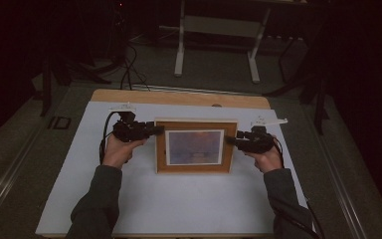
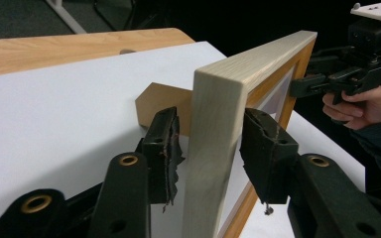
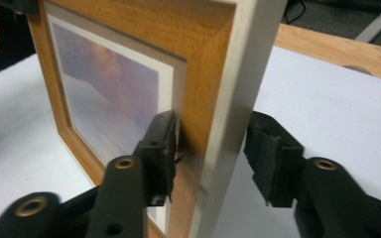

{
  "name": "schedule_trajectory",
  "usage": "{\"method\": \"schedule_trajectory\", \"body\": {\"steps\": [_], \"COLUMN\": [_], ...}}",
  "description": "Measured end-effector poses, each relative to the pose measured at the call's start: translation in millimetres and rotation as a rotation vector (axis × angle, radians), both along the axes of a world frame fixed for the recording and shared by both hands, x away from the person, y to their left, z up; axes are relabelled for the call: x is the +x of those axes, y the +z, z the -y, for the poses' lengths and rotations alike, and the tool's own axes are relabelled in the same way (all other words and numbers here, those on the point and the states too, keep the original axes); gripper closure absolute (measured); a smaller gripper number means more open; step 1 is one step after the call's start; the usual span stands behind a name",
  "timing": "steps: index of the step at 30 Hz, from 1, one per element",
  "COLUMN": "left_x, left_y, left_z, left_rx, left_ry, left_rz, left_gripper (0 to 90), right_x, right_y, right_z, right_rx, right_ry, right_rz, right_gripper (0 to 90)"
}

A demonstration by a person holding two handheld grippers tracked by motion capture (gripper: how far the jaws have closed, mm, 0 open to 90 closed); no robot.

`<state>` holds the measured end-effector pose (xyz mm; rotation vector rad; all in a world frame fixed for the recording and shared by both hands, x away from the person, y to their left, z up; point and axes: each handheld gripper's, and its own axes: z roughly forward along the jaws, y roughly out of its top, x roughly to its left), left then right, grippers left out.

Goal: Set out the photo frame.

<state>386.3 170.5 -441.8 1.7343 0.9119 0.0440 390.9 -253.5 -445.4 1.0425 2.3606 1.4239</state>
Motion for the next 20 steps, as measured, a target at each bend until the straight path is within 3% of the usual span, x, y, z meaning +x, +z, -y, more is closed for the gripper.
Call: {"method": "schedule_trajectory", "body": {"steps": [5, 12, 16, 19, 20], "left_x": [-3.8, -14.9, -29.2, -37.6, -37.6], "left_y": [2.2, 8.4, 8.8, 5.2, 5.2], "left_z": [-3.7, -8.0, -15.8, -21.9, -21.9], "left_rx": [0.012, 0.063, 0.121, 0.195, 0.195], "left_ry": [0.02, 0.064, 0.125, 0.175, 0.175], "left_rz": [0.008, 0.036, 0.06, 0.063, 0.063], "left_gripper": [53.9, 47.1, 44.9, 43.7, 43.1], "right_x": [-1.6, -7.0, -11.3, -16.5, -18.3], "right_y": [-1.4, 4.4, 7.0, 7.5, 7.2], "right_z": [3.7, 11.3, 18.3, 25.3, 27.8], "right_rx": [-0.005, 0.004, 0.005, -0.003, -0.008], "right_ry": [-0.003, -0.011, -0.015, -0.027, -0.032], "right_rz": [-0.005, -0.002, 0.001, -0.001, 0.0], "right_gripper": [46.8, 41.3, 38.5, 36.5, 35.6]}}
